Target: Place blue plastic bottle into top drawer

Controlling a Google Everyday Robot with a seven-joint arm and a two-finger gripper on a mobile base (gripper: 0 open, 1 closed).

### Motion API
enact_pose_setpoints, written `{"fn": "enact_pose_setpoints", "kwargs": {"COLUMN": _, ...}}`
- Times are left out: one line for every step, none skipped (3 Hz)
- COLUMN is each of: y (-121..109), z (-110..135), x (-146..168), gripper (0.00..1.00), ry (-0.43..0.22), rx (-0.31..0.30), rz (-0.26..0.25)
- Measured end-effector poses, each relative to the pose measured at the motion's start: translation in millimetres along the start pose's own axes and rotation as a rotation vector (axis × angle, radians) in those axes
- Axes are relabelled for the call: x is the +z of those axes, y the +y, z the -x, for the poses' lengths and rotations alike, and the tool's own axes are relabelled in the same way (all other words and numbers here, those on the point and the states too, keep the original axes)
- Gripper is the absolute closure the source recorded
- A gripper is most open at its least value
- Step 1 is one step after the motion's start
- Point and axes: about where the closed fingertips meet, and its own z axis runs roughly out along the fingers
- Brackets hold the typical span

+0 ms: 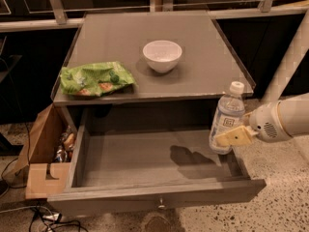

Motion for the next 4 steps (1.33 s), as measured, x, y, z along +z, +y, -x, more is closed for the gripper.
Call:
{"fn": "enact_pose_setpoints", "kwargs": {"y": 7.6, "z": -11.2, "x": 26.6, "gripper": 1.0, "ry": 0.005, "rx": 0.076, "rz": 0.002}}
{"fn": "enact_pose_setpoints", "kwargs": {"y": 9.8, "z": -14.5, "x": 46.6, "gripper": 1.0, "ry": -0.019, "rx": 0.14, "rz": -0.02}}
{"fn": "enact_pose_setpoints", "kwargs": {"y": 15.4, "z": -20.9, "x": 61.4, "gripper": 1.0, "ry": -0.03, "rx": 0.194, "rz": -0.013}}
{"fn": "enact_pose_setpoints", "kwargs": {"y": 15.4, "z": -21.0, "x": 61.8, "gripper": 1.0, "ry": -0.03, "rx": 0.195, "rz": -0.014}}
